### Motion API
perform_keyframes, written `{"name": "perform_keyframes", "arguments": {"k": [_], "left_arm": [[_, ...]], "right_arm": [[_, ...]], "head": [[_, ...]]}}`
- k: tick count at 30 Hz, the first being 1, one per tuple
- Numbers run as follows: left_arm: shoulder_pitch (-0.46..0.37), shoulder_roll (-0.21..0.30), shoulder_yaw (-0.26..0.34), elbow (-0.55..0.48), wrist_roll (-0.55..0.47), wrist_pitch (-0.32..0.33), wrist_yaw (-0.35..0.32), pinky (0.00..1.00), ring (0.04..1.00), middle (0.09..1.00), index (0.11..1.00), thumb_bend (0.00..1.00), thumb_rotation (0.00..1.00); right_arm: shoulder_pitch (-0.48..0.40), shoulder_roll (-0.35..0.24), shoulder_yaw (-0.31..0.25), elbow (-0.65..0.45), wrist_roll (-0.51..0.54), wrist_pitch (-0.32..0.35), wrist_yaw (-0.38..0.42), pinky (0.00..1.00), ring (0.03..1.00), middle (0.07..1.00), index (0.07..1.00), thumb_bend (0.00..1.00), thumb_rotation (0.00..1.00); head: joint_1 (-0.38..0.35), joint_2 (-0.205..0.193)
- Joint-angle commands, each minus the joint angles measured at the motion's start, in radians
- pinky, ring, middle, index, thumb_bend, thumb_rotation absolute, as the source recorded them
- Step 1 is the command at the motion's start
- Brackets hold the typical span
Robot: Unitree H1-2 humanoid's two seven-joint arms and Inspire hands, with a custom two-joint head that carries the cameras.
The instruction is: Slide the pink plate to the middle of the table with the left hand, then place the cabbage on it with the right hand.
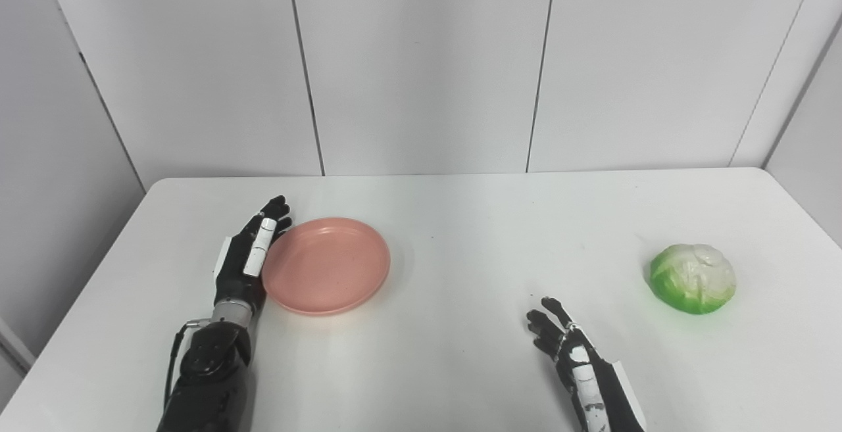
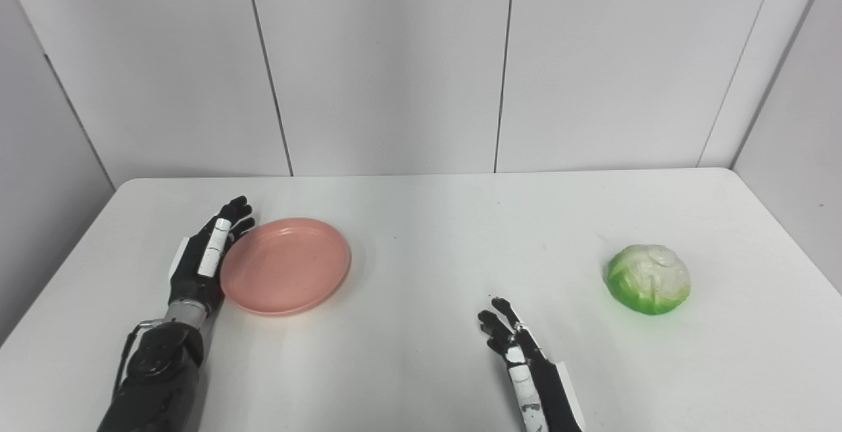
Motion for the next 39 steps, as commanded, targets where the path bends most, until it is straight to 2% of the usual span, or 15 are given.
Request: {"name": "perform_keyframes", "arguments": {"k": [1,18,22,29,36,39], "left_arm": [[-0.014,-0.013,-0.007,-0.015,0.014,-0.002,0.014,0.90,0.873,0.870,0.811,0.89,0.82],[-0.012,-0.057,0.004,-0.022,-0.007,0.019,0.023,0.89,0.865,0.866,0.802,0.89,0.81],[-0.014,-0.079,0.026,-0.022,-0.054,0.036,0.012,0.92,0.870,0.857,0.800,0.88,0.78],[-0.015,-0.100,0.032,-0.031,-0.079,0.054,0.000,0.89,0.871,0.860,0.807,0.85,0.80],[-0.012,-0.112,0.036,-0.043,-0.099,0.060,-0.020,0.91,0.871,0.854,0.792,0.82,0.81],[-0.009,-0.118,0.034,-0.054,-0.106,0.071,-0.030,0.91,0.889,0.872,0.802,0.84,0.80]], "right_arm": [[0.103,0.007,0.016,-0.021,0.000,0.015,0.000,0.91,0.868,0.841,0.893,0.83,1.00],[0.097,0.021,0.054,-0.036,-0.026,0.044,-0.037,0.92,0.877,0.848,0.893,0.82,1.00],[0.092,0.026,0.061,-0.031,-0.027,0.045,-0.042,0.92,0.877,0.846,0.892,0.82,1.00],[0.089,0.039,0.082,-0.029,-0.048,0.051,-0.065,0.91,0.872,0.848,0.897,0.83,1.00],[0.083,0.046,0.104,-0.031,-0.057,0.055,-0.083,0.93,0.881,0.860,0.909,0.81,1.00],[0.079,0.048,0.111,-0.028,-0.059,0.052,-0.089,0.93,0.887,0.867,0.916,0.80,1.00]], "head": [[-0.002,0.003],[-0.062,0.014],[-0.092,0.013],[-0.137,0.014],[-0.171,0.016],[-0.180,0.017]]}}
